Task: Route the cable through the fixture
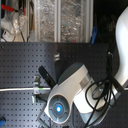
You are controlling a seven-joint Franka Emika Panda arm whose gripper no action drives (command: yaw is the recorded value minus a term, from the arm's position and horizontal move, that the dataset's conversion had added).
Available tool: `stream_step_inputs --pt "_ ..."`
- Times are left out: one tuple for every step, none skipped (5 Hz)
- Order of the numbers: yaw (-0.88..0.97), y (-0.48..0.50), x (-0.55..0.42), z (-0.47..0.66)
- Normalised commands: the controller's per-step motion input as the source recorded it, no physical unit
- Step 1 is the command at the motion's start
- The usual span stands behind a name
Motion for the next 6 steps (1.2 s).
stream_step_inputs --pt "-0.18 0.221 0.167 0.56" --pt "-0.18 0.295 0.226 0.54" --pt "-0.35 0.062 0.048 0.31" --pt "-0.01 0.000 0.000 0.00" --pt "0.00 -0.112 0.081 -0.53" --pt "0.00 0.000 0.000 0.01"
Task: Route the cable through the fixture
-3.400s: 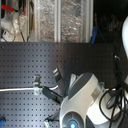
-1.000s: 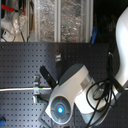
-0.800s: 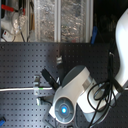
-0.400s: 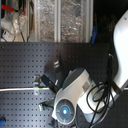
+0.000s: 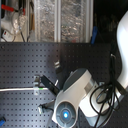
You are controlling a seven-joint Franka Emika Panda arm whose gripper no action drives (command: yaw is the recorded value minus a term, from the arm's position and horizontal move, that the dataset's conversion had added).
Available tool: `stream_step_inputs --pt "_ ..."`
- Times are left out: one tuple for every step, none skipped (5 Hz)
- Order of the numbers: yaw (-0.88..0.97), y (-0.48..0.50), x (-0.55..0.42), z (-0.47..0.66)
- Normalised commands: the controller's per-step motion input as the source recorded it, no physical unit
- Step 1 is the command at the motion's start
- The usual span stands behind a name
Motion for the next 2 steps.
stream_step_inputs --pt "-0.16 -0.002 0.004 0.06" --pt "-0.76 -0.233 0.013 0.12"
